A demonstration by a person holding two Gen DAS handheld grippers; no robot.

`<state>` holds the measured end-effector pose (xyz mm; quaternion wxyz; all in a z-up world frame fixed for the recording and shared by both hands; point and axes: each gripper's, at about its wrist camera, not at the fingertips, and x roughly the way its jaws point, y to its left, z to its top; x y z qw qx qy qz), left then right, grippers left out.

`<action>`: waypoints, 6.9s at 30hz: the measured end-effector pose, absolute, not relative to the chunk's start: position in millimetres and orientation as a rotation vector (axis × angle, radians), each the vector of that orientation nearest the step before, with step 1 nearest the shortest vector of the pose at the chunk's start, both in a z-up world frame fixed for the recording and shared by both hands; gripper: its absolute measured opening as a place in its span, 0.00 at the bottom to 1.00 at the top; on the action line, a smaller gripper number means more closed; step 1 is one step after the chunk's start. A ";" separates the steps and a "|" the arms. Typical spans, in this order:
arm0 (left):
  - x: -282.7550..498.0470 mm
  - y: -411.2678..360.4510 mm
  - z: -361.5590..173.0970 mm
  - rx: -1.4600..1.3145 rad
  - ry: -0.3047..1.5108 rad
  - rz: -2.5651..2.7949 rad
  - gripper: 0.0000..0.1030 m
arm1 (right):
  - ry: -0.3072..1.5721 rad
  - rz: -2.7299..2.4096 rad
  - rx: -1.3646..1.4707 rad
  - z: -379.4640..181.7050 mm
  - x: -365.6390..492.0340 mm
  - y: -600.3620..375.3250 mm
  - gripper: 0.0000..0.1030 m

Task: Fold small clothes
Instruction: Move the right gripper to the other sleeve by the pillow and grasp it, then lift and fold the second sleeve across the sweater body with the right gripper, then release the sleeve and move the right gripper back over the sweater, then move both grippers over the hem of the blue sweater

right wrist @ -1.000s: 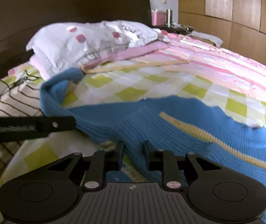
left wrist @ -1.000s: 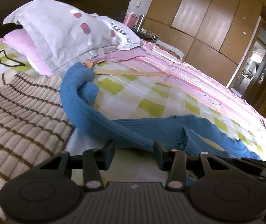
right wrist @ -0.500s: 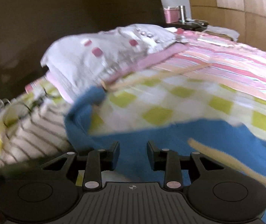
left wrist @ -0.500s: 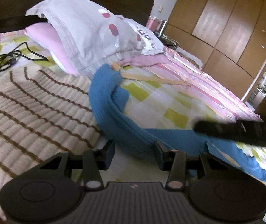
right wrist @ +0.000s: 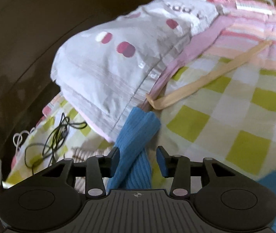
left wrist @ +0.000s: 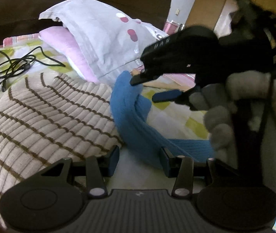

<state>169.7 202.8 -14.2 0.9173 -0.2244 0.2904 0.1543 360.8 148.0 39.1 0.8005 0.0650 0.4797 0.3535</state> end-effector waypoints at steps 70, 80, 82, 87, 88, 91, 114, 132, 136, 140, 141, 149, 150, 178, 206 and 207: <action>181.7 120.0 -27.6 -0.212 0.614 0.073 0.55 | 0.758 0.077 0.679 17.3 184.9 -257.0 0.18; 182.1 119.8 -27.5 -0.210 0.614 0.077 0.55 | 0.733 0.010 0.414 35.1 159.2 -254.1 0.28; 181.7 119.6 -27.7 -0.207 0.613 0.078 0.55 | 0.715 0.019 0.366 40.7 163.4 -250.3 0.28; 181.6 119.5 -27.7 -0.209 0.613 0.077 0.55 | 0.721 0.017 0.297 36.6 190.7 -247.0 0.39; 181.6 119.5 -27.7 -0.208 0.613 0.077 0.55 | 0.730 0.016 0.283 34.0 196.4 -246.3 0.39; 181.5 119.3 -27.8 -0.207 0.613 0.078 0.55 | 0.750 0.035 0.255 28.9 209.4 -243.0 0.39; 178.7 112.9 -22.8 -0.177 0.569 0.057 0.55 | 0.638 -0.044 0.225 45.1 199.7 -253.0 0.10; 184.2 95.1 -8.9 -0.163 0.554 0.066 0.55 | 0.662 0.081 0.043 42.9 209.4 -202.1 0.18; 199.3 84.6 -7.1 -0.124 0.540 0.053 0.55 | 0.692 0.056 0.025 26.8 222.8 -199.6 0.17; 212.0 89.0 -21.9 -0.118 0.598 0.057 0.58 | 0.706 -0.015 0.060 14.0 220.2 -218.7 0.16; 212.4 89.8 -25.3 -0.105 0.608 0.060 0.62 | 0.706 -0.015 0.069 14.3 217.5 -222.4 0.16; 200.8 97.6 -22.8 -0.102 0.596 0.079 0.64 | 0.703 -0.024 0.065 17.6 215.3 -218.1 0.16; 197.8 98.2 -20.7 -0.099 0.585 0.084 0.64 | 0.693 -0.016 0.068 20.0 212.5 -217.3 0.17; 179.4 92.1 -16.9 -0.053 0.635 0.062 0.64 | 0.723 0.004 0.164 30.7 167.9 -234.6 0.27; 42.5 100.9 -3.7 0.026 1.012 -0.099 0.64 | 0.870 0.082 0.404 19.5 -17.6 -276.2 0.30; 43.0 100.6 -5.2 0.030 1.029 -0.100 0.64 | 0.876 0.083 0.406 18.7 -20.7 -276.8 0.30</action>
